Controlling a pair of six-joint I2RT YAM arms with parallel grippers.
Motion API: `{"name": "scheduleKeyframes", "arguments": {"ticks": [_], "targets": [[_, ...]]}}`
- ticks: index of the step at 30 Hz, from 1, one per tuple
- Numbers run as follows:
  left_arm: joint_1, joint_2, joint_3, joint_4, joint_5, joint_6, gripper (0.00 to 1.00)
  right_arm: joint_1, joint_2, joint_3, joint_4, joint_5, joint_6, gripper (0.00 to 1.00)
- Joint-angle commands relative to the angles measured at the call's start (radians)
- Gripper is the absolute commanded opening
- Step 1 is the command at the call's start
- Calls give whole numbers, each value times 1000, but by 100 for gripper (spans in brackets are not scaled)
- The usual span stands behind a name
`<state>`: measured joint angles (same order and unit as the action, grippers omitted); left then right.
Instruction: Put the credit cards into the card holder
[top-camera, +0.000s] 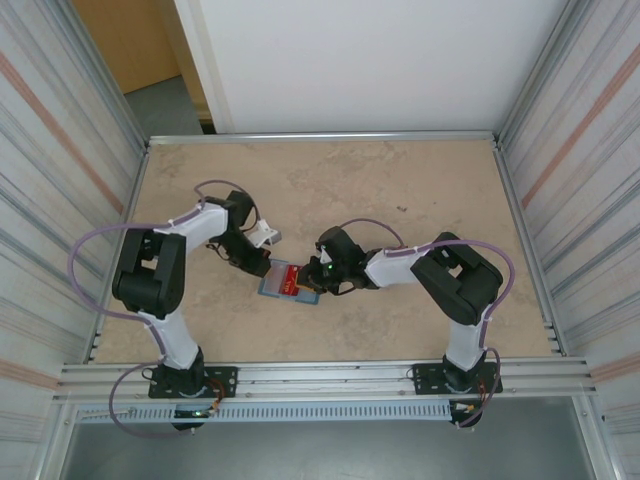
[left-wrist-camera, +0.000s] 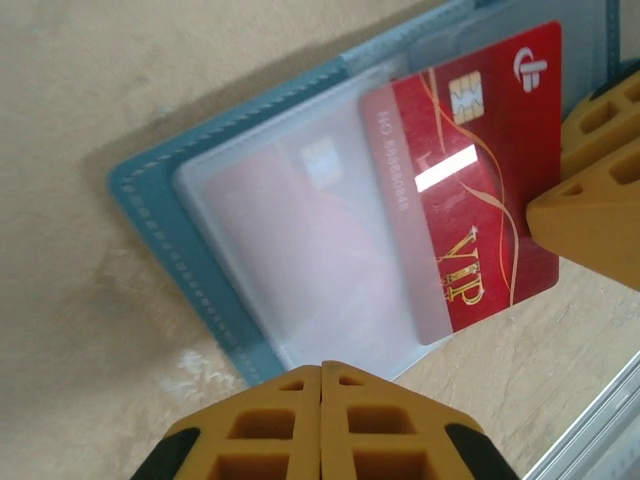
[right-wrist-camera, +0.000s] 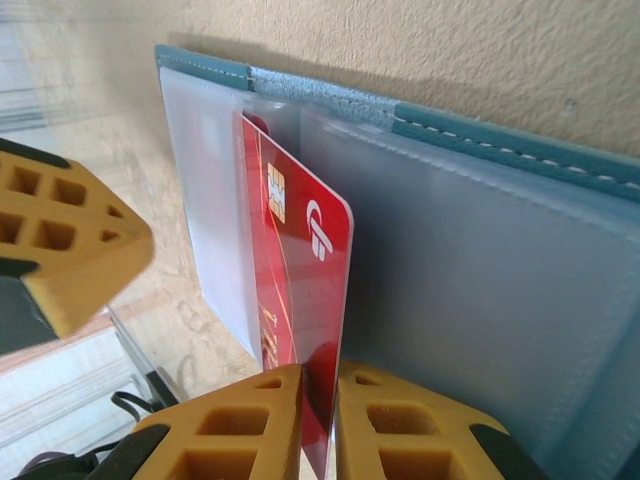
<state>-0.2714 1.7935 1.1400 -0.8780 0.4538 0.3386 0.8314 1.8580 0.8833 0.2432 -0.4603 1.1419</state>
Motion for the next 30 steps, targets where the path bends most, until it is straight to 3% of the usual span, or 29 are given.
{"name": "scheduleKeyframes", "arguments": {"ticks": [1,12,30], "targets": [[43,-20,24,-29,20,-12,7,9,-7,17,-105,35,-34,15],[40,61,10,-13,26,-16,5,12,35,75,-129,11,-53,9],[4,89,-8,3,28,-24,5,11,115,172,-185,-24,-81,13]]}}
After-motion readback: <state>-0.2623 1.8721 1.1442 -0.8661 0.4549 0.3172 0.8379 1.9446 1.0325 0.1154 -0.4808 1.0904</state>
